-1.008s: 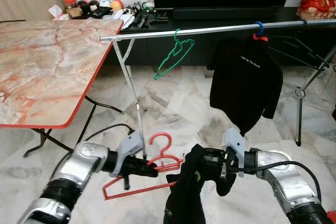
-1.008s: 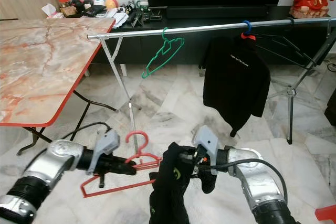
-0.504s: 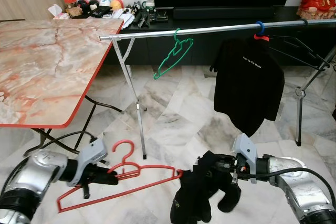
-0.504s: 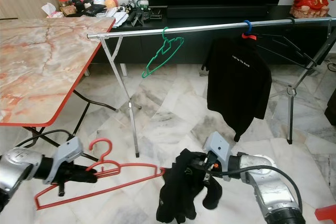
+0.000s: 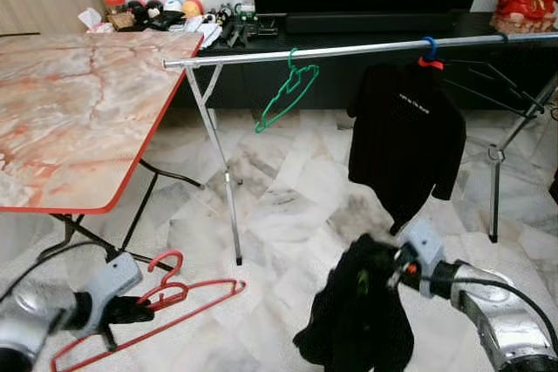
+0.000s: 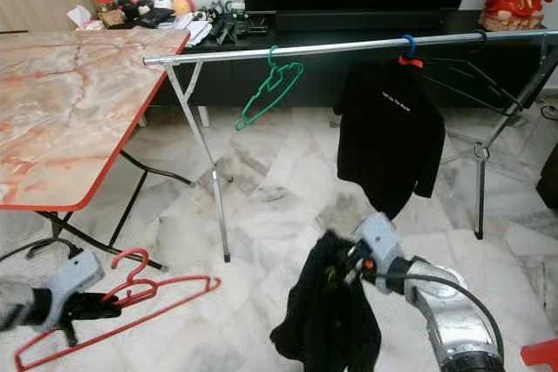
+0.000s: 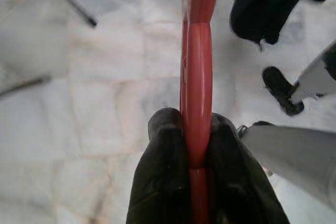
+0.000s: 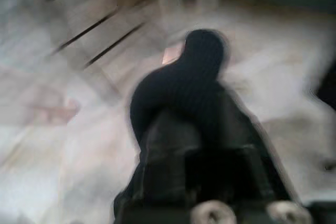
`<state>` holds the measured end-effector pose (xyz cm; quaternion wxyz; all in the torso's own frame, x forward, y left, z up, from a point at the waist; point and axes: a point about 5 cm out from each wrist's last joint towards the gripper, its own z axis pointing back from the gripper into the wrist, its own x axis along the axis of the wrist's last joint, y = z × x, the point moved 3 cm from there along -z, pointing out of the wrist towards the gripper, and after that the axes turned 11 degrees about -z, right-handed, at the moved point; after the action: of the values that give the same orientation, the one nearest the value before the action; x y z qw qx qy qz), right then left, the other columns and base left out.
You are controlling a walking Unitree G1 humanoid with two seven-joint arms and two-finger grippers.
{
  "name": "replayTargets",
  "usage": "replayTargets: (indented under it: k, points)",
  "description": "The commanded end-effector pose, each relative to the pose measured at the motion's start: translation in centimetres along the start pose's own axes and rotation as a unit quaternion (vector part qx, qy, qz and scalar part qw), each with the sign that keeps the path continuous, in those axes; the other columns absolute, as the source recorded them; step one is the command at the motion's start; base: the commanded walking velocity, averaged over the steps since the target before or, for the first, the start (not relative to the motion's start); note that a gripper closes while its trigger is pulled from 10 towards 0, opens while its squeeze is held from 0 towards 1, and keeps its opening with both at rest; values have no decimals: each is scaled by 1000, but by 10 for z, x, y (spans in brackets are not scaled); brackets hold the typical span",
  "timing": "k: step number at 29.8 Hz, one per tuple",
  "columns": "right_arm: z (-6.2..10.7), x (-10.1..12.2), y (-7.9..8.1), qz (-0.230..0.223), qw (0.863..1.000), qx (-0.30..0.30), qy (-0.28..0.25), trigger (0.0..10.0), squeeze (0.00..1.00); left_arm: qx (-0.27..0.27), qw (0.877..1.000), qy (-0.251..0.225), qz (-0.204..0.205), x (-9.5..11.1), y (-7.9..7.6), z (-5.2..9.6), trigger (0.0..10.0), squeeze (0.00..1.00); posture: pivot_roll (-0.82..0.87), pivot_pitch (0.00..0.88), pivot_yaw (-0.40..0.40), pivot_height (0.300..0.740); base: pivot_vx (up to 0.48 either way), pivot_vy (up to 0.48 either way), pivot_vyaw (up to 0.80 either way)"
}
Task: Hang hanger
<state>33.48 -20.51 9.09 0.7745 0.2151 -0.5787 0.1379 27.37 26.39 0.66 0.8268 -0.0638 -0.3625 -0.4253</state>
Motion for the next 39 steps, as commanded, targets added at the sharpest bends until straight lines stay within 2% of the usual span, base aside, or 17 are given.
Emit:
replayTargets:
  k: [1, 4, 6, 7, 8, 10, 11, 12, 13, 14, 15, 17, 18, 23, 27, 35, 39]
  points:
    - [6, 8, -10, -44, 995, -69, -51, 0, 0, 46, 998, 27, 38, -23, -9, -5, 10000, 0, 10, 32, 20, 740, 0, 0, 0]
    - [14, 8, -20, -133, 969, -171, -115, 0, 0, 104, 986, 64, 118, -48, -31, -19, 10000, 0, 0, 15, 19, 740, 0, 0, 0]
    - [22, 7, -24, -163, 948, -229, -148, 0, 0, 135, 975, 83, 157, -62, -48, -26, 10000, 0, 0, 4, 20, 740, 0, 0, 0]
    - [26, 4, -25, -174, 936, -261, -156, 0, 0, 153, 967, 95, 181, -70, -57, -28, 10000, 0, -3, 0, 21, 740, 0, 0, 0]
    - [30, 2, -24, -180, 925, -292, -162, 0, 0, 177, 953, 113, 218, -80, -69, -30, 10000, 0, -6, 0, 22, 740, 0, 0, 0]
    - [31, 0, -20, -179, 921, -304, -164, 0, 0, 186, 942, 128, 250, -88, -78, -30, 10000, 0, -17, 0, 22, 740, 0, 0, 0]
    - [31, 0, -20, -179, 921, -304, -164, 0, 0, 186, 942, 128, 250, -88, -78, -30, 10000, 0, -17, 0, 22, 740, 0, 0, 0]
    - [30, -5, -11, -180, 922, -307, -154, 4078, 0, 194, 936, 138, 257, -94, -86, -30, 10000, 0, -20, 0, 18, 740, 0, 0, 0]
    - [29, -8, 1, -153, 931, -302, -141, 10000, 0, 209, 927, 147, 275, -101, -92, -28, 10000, 0, -17, 0, 14, 740, 0, 0, 0]
    - [30, -10, 15, -115, 940, -293, -129, 10000, 0, 236, 909, 164, 303, -112, -100, -23, 10000, 0, -13, 0, 10, 740, 0, 0, 0]
    - [32, -10, 16, -105, 941, -296, -129, 10000, 0, 245, 900, 167, 319, -115, -102, -22, 10000, 0, -12, 0, 9, 740, 0, 0, 0]
    - [35, -10, 12, -124, 930, -317, -139, 10000, 0, 260, 890, 172, 333, -119, -103, -19, 10000, 0, -22, 0, 14, 740, 0, 0, 0]
    - [37, -10, 8, -127, 922, -337, -141, 10000, 0, 261, 890, 176, 331, -120, -104, -19, 10000, 0, -21, 0, 15, 740, 0, 0, 0]
    - [37, -8, 7, -113, 922, -342, -144, 10000, 0, 250, 899, 179, 311, -116, -104, -23, 10000, 0, -17, 0, 10, 740, 0, 0, 0]
    - [36, -9, 14, -96, 929, -332, -131, 10000, 0, 257, 893, 167, 330, -111, -102, -27, 10000, 0, -12, 0, 7, 740, 0, 0, 0]
    - [35, -3, 10, -65, 929, -340, -130, 10000, 0, 241, 896, 179, 327, -112, -113, -30, 10000, 0, -11, 0, 3, 740, 0, 324, 0]
    - [28, -1, 18, -50, 936, -324, -129, 10000, 0, 243, 887, 182, 347, -116, -118, -29, 10000, 0, 2, 0, -4, 740, 0, 405, 352]
